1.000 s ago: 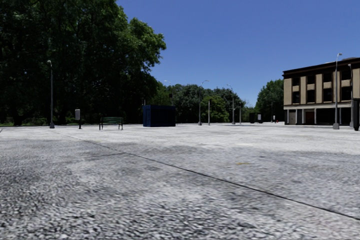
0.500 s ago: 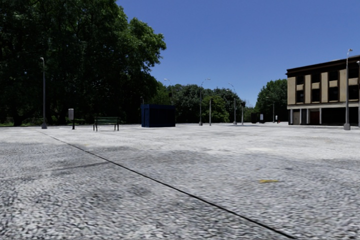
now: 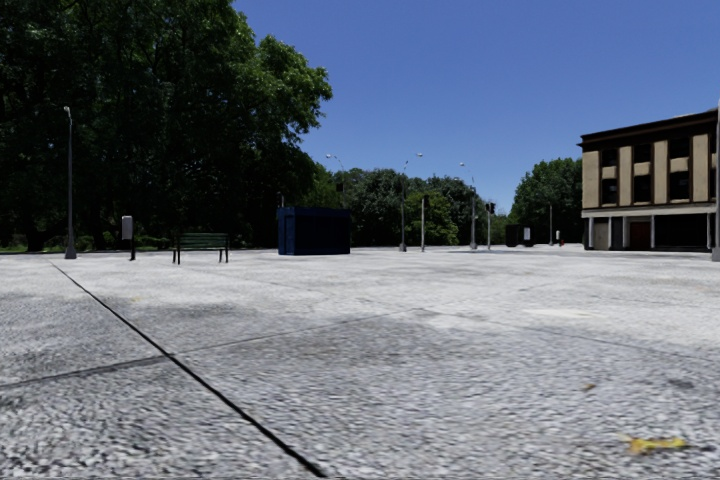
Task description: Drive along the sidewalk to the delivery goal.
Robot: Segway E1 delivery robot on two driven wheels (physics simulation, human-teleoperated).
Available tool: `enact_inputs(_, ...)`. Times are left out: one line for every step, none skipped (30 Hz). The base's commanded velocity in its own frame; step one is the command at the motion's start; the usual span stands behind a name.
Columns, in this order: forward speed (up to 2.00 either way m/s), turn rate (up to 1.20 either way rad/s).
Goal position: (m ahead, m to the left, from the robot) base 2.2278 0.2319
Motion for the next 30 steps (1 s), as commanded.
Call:
enact_inputs(2.00, 0.00)
enact_inputs(2.00, 0.00)
enact_inputs(2.00, 0.00)
enact_inputs(2.00, 0.00)
enact_inputs(2.00, 0.00)
enact_inputs(2.00, 0.00)
enact_inputs(2.00, 0.19)
enact_inputs(2.00, 0.37)
enact_inputs(2.00, 0.43)
enact_inputs(2.00, 0.43)
enact_inputs(2.00, 0.44)
enact_inputs(2.00, 0.44)
enact_inputs(2.00, 0.31)
enact_inputs(2.00, 0.31)
enact_inputs(2.00, 0.00)
enact_inputs(2.00, 0.00)
enact_inputs(2.00, 0.00)
enact_inputs(2.00, 0.00)
enact_inputs(2.00, 0.00)
enact_inputs(2.00, 0.00)
enact_inputs(2.00, 0.00)
enact_inputs(2.00, 0.00)
enact_inputs(1.98, 0.00)
enact_inputs(1.76, 0.00)
enact_inputs(1.61, 0.00)
enact_inputs(1.61, 0.00)
enact_inputs(1.57, 0.00)
enact_inputs(1.52, 0.00)
enact_inputs(1.45, 0.00)
enact_inputs(1.45, 0.00)
